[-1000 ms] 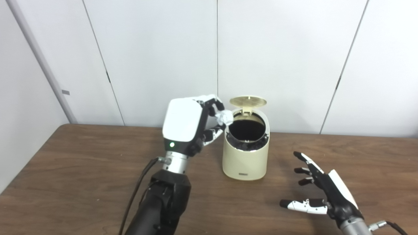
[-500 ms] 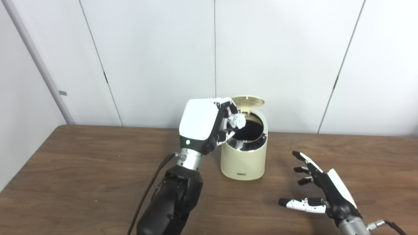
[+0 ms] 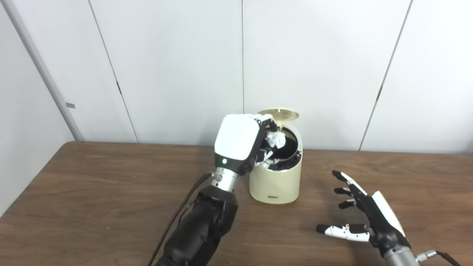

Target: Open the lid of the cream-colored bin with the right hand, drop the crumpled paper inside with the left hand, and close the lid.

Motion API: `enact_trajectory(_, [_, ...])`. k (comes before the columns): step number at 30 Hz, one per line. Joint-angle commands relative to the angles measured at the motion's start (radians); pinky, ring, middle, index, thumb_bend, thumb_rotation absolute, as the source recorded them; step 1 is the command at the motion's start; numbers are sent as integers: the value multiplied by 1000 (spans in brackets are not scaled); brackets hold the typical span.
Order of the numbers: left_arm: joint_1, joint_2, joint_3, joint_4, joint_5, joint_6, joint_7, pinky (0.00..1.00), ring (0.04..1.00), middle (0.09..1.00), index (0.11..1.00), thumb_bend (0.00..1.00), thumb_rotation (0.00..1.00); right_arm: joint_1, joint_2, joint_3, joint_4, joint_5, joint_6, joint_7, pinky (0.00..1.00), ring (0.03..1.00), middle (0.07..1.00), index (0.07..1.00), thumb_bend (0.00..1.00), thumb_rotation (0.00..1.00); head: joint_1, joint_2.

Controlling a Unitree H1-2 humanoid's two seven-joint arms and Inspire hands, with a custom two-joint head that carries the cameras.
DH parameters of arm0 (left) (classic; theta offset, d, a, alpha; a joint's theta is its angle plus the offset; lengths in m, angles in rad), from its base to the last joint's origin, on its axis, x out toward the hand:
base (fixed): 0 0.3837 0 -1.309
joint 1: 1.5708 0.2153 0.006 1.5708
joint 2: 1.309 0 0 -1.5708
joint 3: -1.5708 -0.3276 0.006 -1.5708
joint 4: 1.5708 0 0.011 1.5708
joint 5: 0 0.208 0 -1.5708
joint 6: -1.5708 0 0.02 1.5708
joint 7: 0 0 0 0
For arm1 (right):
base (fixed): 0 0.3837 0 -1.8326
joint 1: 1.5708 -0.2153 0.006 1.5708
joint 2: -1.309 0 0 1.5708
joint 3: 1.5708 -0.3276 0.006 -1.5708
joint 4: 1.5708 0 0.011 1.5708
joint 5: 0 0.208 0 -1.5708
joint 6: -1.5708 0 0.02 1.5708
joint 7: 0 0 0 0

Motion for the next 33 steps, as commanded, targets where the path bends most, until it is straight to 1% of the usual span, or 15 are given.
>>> enact_trajectory(1, [-61, 9, -3, 10, 16, 3, 50, 250, 332, 413, 509, 521, 0, -20, 0, -8, -20, 2, -33, -22, 659, 827, 930, 896, 709, 239, -3, 1])
enact_trajectory(4, [-69, 11, -13, 37, 24, 20, 61, 271, 347, 416, 510, 521, 0, -18, -2, -7, -27, -2, -30, -20, 660, 825, 934, 899, 701, 242, -7, 2])
enact_trajectory(6, [-74, 11, -19, 54, 31, 31, 74, 254, 322, 409, 510, 521, 0, -16, -4, -9, -32, -2, -27, -18, 653, 822, 937, 904, 698, 235, -8, 2])
enact_trajectory(8, [-81, 11, -27, 76, 34, 36, 93, 246, 313, 407, 509, 520, 0, -14, -5, -12, -32, -1, -25, -18, 651, 818, 938, 904, 698, 236, -10, 3])
enact_trajectory(10, [-85, 12, -37, 87, 38, 48, 97, 247, 320, 414, 511, 521, 0, -12, -8, -16, -27, 3, -30, -20, 654, 815, 939, 905, 700, 243, -11, 4])
enact_trajectory(14, [-89, 15, -51, 91, 42, 71, 85, 269, 361, 450, 506, 524, 0, -9, -10, -19, -26, 0, -31, -20, 638, 808, 938, 905, 701, 258, -6, 5])
enact_trajectory(18, [-96, 17, -59, 98, 36, 84, 81, 274, 350, 432, 510, 523, 0, -8, -12, -22, -28, 4, -29, -15, 645, 809, 939, 904, 697, 257, -1, 9])
enact_trajectory(20, [-96, 19, -63, 92, 35, 97, 56, 280, 357, 436, 509, 524, 0, -9, -11, -25, -23, 12, -34, -15, 650, 811, 940, 904, 696, 254, 1, 10])
enact_trajectory(23, [-95, 25, -71, 84, 41, 112, 27, 302, 404, 472, 501, 525, 0, -11, -11, -25, -16, 16, -39, -17, 662, 818, 942, 904, 700, 250, 2, 10])
enact_trajectory(28, [-91, 36, -85, 67, 43, 126, 1, 333, 464, 480, 517, 521, 0, -14, -13, -22, -18, 11, -36, -17, 652, 815, 939, 907, 701, 270, 3, 13])
enact_trajectory(29, [-89, 39, -87, 61, 39, 123, 1, 341, 473, 523, 508, 520, 37, -15, -13, -22, -17, 9, -36, -17, 649, 814, 938, 907, 702, 272, 3, 13])
enact_trajectory(30, [-87, 40, -87, 55, 38, 123, -1, 354, 481, 545, 590, 738, 126, -16, -13, -22, -15, 8, -36, -18, 647, 812, 938, 907, 705, 274, 4, 13])
enact_trajectory(31, [-85, 42, -87, 46, 38, 126, -9, 360, 486, 552, 623, 816, 162, -17, -12, -21, -14, 7, -35, -18, 650, 812, 938, 907, 706, 278, 4, 13])
enact_trajectory(33, [-81, 45, -87, 29, 40, 136, -30, 381, 505, 565, 662, 894, 212, -18, -12, -21, -13, 7, -33, -17, 653, 813, 941, 907, 708, 283, 7, 15])
